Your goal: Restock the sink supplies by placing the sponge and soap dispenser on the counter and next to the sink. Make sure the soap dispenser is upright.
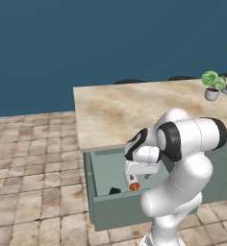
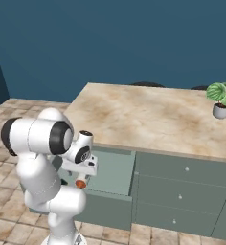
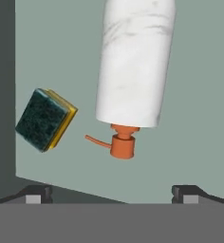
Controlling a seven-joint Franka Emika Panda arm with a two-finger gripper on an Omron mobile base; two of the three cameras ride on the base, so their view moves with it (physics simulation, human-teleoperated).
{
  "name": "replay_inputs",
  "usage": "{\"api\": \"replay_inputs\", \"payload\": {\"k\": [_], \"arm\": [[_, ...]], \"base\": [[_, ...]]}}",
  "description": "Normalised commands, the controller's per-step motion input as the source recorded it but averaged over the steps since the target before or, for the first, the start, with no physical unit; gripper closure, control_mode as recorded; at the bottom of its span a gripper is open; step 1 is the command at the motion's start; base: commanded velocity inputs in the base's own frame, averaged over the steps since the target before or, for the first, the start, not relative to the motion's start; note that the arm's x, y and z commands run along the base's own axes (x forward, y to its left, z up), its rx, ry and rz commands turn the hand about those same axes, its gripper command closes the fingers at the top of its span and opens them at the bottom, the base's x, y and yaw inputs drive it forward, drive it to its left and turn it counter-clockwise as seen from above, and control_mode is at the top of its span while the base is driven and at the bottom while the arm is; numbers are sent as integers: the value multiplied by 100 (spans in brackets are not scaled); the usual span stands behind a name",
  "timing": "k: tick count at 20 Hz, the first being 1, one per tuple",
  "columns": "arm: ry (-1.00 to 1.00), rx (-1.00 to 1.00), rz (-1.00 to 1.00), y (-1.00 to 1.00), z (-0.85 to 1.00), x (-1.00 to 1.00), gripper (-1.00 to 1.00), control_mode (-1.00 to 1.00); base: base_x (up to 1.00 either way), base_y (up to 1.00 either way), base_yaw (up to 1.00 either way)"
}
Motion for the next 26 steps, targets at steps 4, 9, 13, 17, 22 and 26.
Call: {"api": "replay_inputs", "payload": {"k": [4,9,13,17,22,26], "arm": [[0,0,-2,0,-11,32,-100,-100],[0,0,0,0,-18,24,-100,-100],[-5,0,0,0,-26,2,-100,-100],[-10,0,-1,0,-25,0,-100,-100],[-22,0,-2,5,-15,0,-100,-100],[-20,0,-2,13,-17,0,-100,-100]], "base": [[0,0,0],[0,0,0],[0,0,0],[0,0,0],[0,0,0],[0,0,0]]}}
